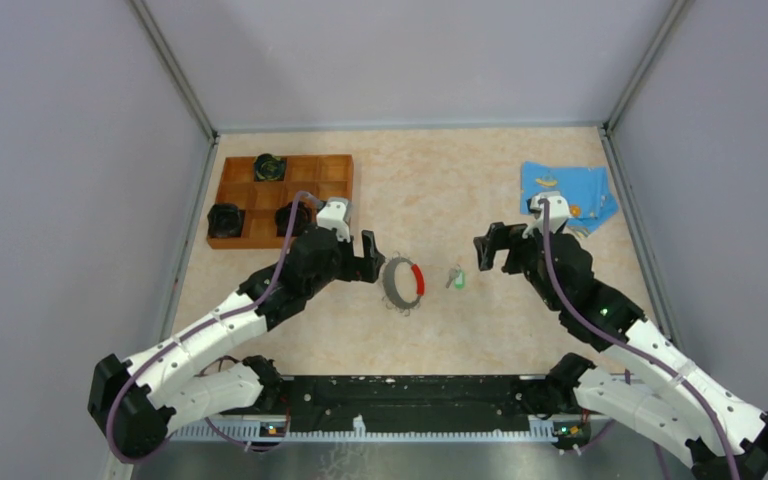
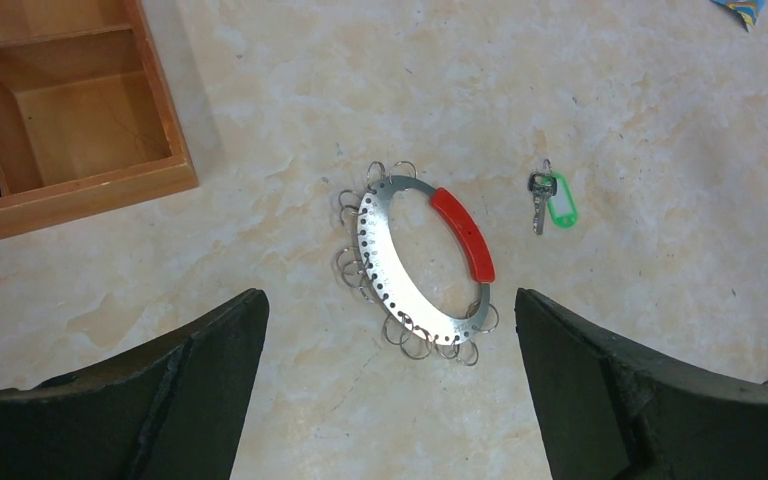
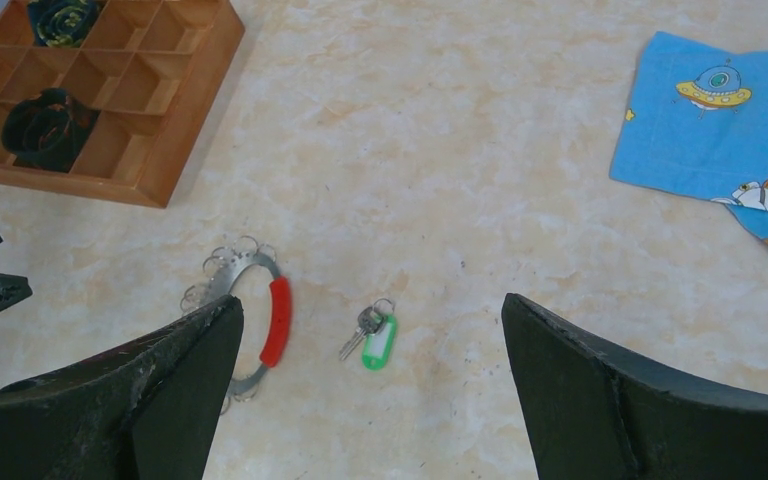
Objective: Remove the keys from the keyring
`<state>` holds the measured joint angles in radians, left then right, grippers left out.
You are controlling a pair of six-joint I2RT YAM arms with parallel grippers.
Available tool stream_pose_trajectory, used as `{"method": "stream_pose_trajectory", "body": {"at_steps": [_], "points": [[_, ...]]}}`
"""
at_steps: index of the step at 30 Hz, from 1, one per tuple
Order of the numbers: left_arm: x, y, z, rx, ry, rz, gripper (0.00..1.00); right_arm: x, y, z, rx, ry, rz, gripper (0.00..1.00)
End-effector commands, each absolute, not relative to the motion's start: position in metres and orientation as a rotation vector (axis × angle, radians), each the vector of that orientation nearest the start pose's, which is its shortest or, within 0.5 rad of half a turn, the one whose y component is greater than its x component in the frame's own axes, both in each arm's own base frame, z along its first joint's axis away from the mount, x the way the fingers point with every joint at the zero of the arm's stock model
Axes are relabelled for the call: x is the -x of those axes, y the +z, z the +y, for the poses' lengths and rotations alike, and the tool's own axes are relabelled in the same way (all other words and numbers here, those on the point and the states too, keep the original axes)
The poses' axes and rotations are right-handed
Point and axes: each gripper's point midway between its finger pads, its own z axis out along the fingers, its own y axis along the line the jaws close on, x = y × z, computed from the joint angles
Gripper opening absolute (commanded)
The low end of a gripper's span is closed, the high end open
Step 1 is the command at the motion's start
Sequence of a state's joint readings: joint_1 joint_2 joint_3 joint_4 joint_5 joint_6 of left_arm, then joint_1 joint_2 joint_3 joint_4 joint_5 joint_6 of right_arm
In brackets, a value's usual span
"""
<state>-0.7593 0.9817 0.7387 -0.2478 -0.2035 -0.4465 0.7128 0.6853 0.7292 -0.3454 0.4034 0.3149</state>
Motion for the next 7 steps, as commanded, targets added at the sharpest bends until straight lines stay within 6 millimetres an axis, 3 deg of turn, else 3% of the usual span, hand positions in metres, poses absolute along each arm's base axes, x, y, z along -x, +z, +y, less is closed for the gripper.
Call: {"method": "stream_pose_trajectory", "body": {"at_steps": [1,7], "points": [[-0.2537,0.1941,-0.2118,-0.186,-0.545,2.039,0.99,-0.2497,0.2578,0.1354,0.070,0.344,1.817,0.99],[-0.2529,0.1963,-0.2130,-0.183,-0.562,2.030,0.99,-0.2498,0.2581,0.1353,0.071,0.344,1.816,0.99]]}}
